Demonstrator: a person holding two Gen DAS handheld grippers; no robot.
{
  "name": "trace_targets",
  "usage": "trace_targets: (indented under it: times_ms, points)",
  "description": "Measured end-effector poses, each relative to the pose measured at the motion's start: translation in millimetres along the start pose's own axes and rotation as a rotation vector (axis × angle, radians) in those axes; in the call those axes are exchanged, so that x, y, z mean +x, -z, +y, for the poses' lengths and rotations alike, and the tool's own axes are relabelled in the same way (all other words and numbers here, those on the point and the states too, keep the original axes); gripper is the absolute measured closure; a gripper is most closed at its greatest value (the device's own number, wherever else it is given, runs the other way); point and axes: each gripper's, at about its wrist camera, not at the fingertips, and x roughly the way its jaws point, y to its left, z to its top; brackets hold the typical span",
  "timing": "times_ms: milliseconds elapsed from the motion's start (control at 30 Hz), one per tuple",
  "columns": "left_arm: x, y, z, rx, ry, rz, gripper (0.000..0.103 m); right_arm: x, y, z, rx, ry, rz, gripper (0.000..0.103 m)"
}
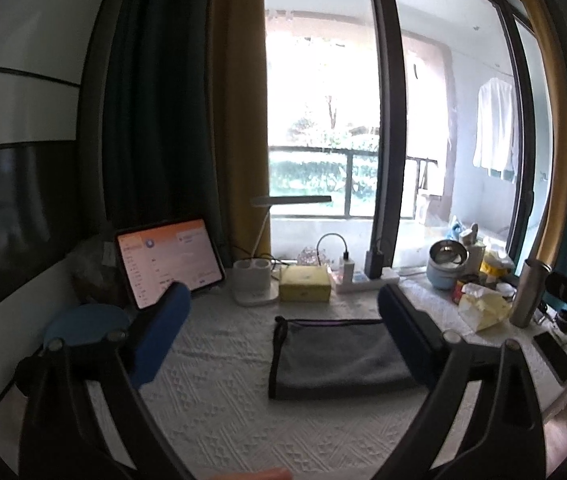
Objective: Fold towel
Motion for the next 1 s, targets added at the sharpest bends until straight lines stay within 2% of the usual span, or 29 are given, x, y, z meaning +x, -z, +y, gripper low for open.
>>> trace_targets:
  times_ms: [1000]
  points:
    - [2.7,-0.7,3.8,-0.015,-0.003,0.002,0.007,1.6,-1.9,1.7,-0.003,0.0,-0.001,0.026]
